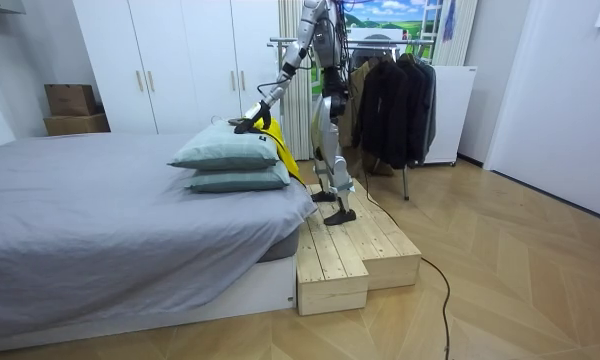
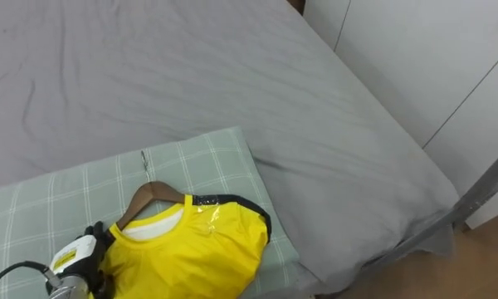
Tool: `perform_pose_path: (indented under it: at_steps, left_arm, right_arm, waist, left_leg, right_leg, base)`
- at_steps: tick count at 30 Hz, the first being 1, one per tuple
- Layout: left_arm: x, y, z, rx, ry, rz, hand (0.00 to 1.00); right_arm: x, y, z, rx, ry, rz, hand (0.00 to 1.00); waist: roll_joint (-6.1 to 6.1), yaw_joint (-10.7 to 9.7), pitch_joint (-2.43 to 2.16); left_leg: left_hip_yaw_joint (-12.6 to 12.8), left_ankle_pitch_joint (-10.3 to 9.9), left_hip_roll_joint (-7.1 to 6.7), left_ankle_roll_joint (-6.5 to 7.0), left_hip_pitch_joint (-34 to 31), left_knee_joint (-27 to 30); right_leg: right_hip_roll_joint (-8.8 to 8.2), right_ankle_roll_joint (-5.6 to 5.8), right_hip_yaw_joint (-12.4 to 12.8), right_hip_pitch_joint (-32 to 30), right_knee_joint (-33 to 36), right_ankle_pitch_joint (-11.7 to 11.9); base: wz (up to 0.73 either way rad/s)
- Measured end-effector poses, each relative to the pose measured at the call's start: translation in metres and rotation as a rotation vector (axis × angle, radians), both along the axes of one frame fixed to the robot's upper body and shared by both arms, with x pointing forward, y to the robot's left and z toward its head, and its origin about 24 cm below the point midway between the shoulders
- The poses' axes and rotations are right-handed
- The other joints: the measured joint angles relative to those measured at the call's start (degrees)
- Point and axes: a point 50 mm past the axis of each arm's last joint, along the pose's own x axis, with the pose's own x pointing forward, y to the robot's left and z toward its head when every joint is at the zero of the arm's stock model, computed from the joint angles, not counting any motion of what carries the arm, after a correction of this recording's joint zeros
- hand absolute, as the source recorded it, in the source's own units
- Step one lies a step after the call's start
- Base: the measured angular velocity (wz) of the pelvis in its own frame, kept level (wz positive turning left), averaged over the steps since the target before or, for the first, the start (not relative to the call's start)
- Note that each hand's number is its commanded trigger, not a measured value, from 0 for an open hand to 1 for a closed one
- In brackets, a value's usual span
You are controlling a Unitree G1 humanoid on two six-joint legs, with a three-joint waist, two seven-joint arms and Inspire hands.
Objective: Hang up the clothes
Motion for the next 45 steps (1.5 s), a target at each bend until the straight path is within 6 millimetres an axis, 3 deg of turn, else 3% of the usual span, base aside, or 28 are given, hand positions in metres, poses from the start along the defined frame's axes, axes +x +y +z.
perform_pose_path:
  at_steps: [1,8,14,34,36,45]
  left_arm:
    - [0.0,0.0,0.0,0.0,0.0,0.0,1.0]
    - [0.015,0.013,0.017,0.042,-0.061,0.011,1.0]
    - [0.014,0.015,0.017,0.037,-0.072,0.032,1.0]
    - [-0.001,0.011,0.004,-0.012,-0.039,0.058,1.0]
    - [-0.004,0.009,0.0,-0.02,-0.029,0.056,1.0]
    - [-0.01,0.008,-0.005,-0.097,-0.045,0.134,1.0]
  right_arm:
    - [0.0,0.0,0.0,0.0,0.0,0.0,0.0]
    - [-0.001,-0.002,0.0,-0.004,0.002,-0.001,0.0]
    - [-0.003,-0.002,0.0,-0.004,0.006,-0.006,0.0]
    - [-0.011,-0.009,0.001,-0.018,0.014,-0.035,0.0]
    - [-0.013,-0.011,0.001,-0.022,0.02,-0.038,0.0]
    - [-0.024,-0.014,0.0,-0.022,0.03,-0.081,0.0]
  waist:
    - [0.0,-0.02,0.0]
    - [0.21,-0.1,-0.17]
    - [0.23,-0.06,-0.18]
    - [1.35,0.48,-0.3]
    - [1.72,0.62,-0.73]
    - [2.0,1.02,-0.82]
  left_leg:
    - [0.0,0.0,0.0,0.0,-0.01,0.04]
    - [0.02,0.0,-0.05,0.0,0.36,0.15]
    - [0.05,0.0,-0.16,0.0,1.55,-0.26]
    - [0.19,0.0,-0.26,0.0,5.85,-1.63]
    - [0.17,0.0,-0.28,0.0,6.3,-1.8]
    - [-0.04,0.0,-0.19,0.0,7.96,-2.35]
  right_leg:
    - [-0.01,0.0,0.0,0.0,0.02,0.0]
    - [-0.09,0.0,0.02,0.25,0.24,0.0]
    - [-0.12,0.03,0.05,1.42,-0.09,-0.01]
    - [0.09,0.21,0.38,5.57,-1.06,-0.12]
    - [0.11,0.22,0.37,6.05,-1.17,-0.12]
    - [0.38,0.3,0.35,7.98,-2.06,-0.18]
  base:
    - [0.0]
    - [0.0]
    - [0.0]
    - [-0.01]
    - [0.0]
    - [0.0]
